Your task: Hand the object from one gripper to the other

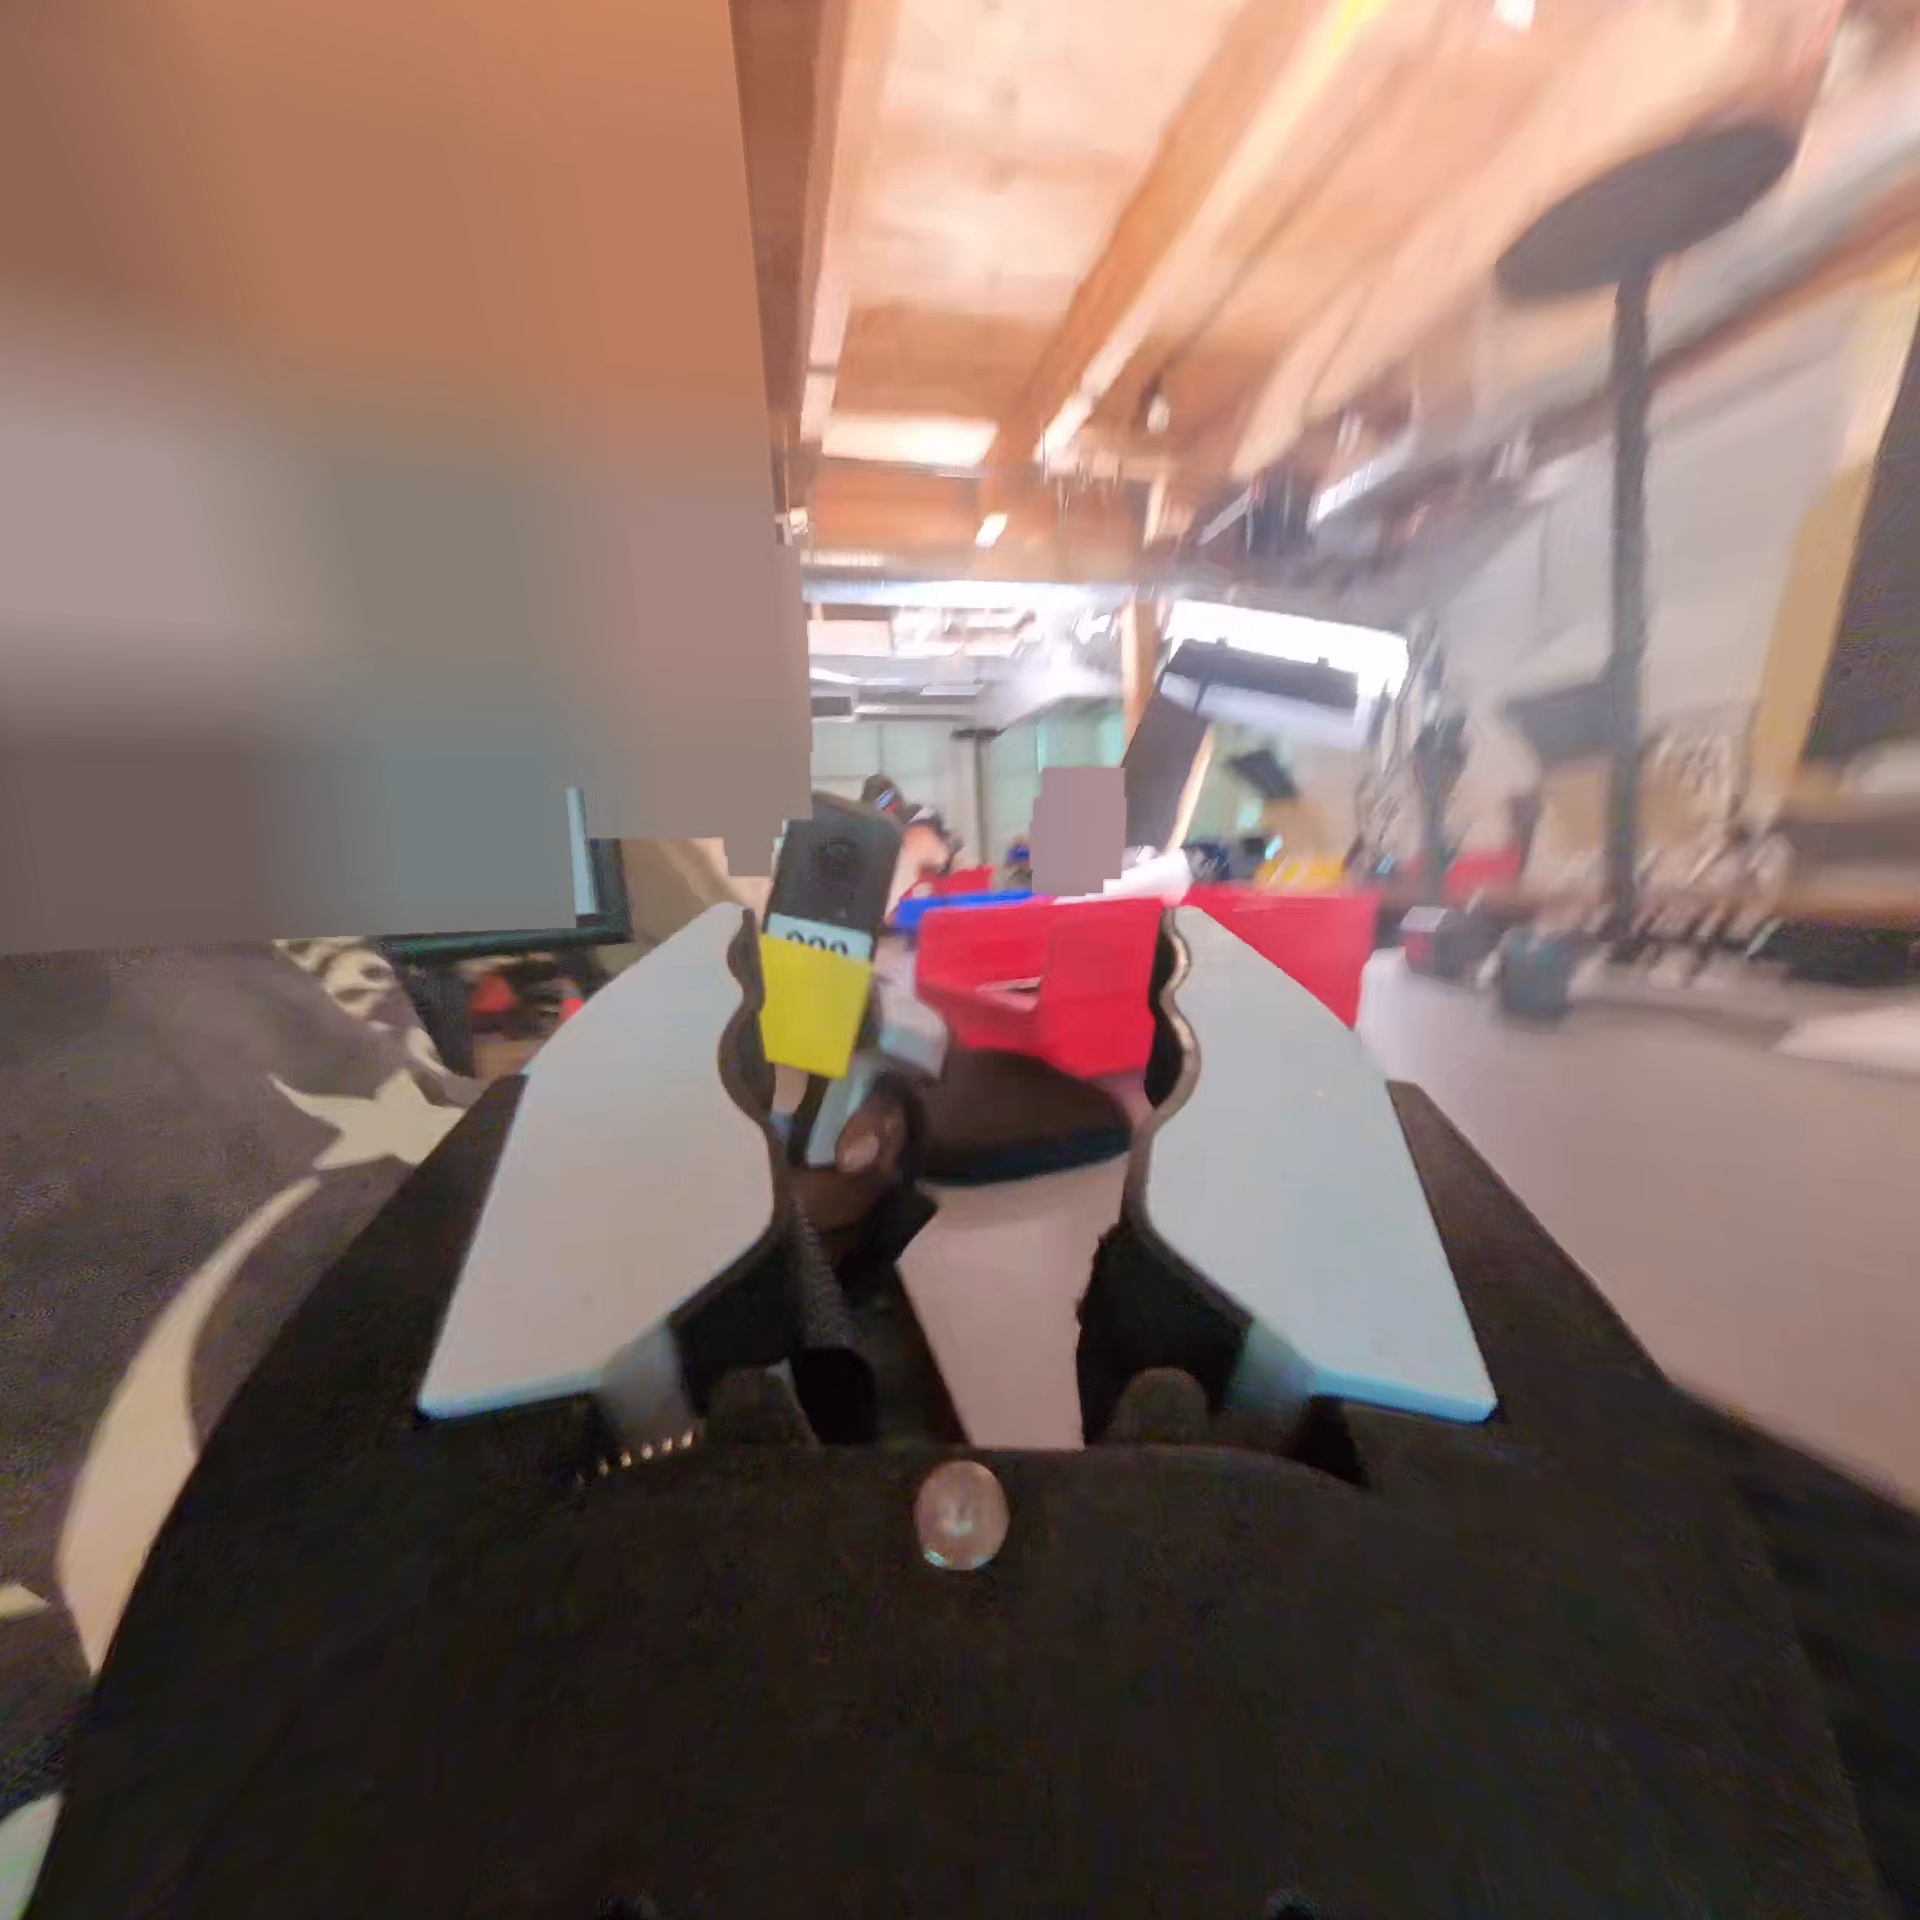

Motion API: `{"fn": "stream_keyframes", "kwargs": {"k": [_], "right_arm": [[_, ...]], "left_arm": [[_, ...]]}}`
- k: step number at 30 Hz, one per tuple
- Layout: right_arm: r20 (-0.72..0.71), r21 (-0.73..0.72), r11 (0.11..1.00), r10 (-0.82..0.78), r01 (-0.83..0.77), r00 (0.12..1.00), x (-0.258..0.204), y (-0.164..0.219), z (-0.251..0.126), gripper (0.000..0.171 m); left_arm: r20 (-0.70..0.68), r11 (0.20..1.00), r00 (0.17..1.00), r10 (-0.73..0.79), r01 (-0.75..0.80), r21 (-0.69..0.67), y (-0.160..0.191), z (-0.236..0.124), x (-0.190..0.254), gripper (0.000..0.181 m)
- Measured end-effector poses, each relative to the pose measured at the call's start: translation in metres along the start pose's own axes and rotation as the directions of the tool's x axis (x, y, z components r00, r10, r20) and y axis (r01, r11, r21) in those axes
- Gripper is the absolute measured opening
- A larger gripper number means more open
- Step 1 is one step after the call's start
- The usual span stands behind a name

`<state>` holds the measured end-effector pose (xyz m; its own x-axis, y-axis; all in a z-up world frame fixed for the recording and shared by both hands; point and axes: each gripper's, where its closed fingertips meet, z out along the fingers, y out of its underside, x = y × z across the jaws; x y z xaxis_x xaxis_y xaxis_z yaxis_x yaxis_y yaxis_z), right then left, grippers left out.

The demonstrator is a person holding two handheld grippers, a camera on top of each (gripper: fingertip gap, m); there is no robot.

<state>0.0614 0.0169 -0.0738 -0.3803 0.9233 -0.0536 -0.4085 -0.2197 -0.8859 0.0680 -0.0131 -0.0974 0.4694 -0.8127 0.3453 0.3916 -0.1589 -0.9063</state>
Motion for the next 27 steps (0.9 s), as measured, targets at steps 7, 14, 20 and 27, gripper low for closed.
{"fn": "stream_keyframes", "kwargs": {"k": [7, 14, 20, 27], "right_arm": [[0.213, -0.181, 0.744, -0.609, 0.643, 0.764, -0.038, 0.039, 0.004, 0.077], [0.251, -0.210, 0.533, -0.781, 0.819, 0.572, -0.040, 0.049, 0.006, 0.053], [0.255, -0.254, 0.544, -0.760, 0.800, 0.598, -0.039, 0.049, 0.006, 0.029], [0.162, -0.262, 0.964, 0.000, 0.043, 0.987, -0.036, 0.012, 0.004, 0.029]], "left_arm": [[-0.162, 0.952, 0.938, -0.306, 0.303, -0.042, 0.007, 0.001, 0.010, 0.029], [-0.131, 0.920, 0.915, -0.382, 0.364, -0.144, 0.026, 0.007, 0.007, 0.029], [-0.161, 0.954, 0.943, -0.291, 0.274, -0.119, 0.021, 0.008, 0.012, 0.036], [0.087, 0.862, 0.860, 0.502, -0.506, 0.028, -0.013, -0.005, 0.012, 0.058]]}}
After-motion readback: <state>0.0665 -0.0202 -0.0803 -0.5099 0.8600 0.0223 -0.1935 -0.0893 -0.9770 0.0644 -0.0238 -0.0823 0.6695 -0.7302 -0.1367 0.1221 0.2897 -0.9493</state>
